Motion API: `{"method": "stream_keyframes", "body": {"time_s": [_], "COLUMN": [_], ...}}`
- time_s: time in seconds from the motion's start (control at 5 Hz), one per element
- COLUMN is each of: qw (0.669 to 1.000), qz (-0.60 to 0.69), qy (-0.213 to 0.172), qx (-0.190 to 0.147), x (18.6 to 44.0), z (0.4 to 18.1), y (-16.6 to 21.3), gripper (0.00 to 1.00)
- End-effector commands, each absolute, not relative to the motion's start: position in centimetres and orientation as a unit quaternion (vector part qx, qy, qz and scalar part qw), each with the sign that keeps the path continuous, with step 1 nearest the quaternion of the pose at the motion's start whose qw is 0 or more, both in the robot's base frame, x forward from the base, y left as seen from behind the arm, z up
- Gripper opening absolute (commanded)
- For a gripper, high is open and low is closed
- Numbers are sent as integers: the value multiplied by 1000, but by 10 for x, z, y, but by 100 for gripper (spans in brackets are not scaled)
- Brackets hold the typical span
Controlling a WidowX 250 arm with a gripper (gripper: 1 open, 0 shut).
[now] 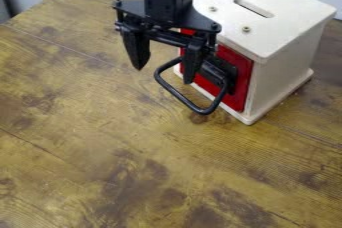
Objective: Close the drawer
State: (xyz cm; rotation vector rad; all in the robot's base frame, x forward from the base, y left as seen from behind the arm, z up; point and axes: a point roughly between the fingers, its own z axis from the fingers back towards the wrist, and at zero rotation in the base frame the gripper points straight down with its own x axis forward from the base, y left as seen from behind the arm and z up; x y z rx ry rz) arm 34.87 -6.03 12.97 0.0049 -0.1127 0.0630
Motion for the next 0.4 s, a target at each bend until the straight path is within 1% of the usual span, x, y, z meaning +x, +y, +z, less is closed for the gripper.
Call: {"method": "stream_keyframes", "body": {"time_s": [0.0,0.2], "qw": [994,991], "qz": [64,101], "qy": [-91,-87], "qx": [-6,-2], "x": [358,366], "z": [154,153], "y": [-55,-45], "gripper": [100,100]}}
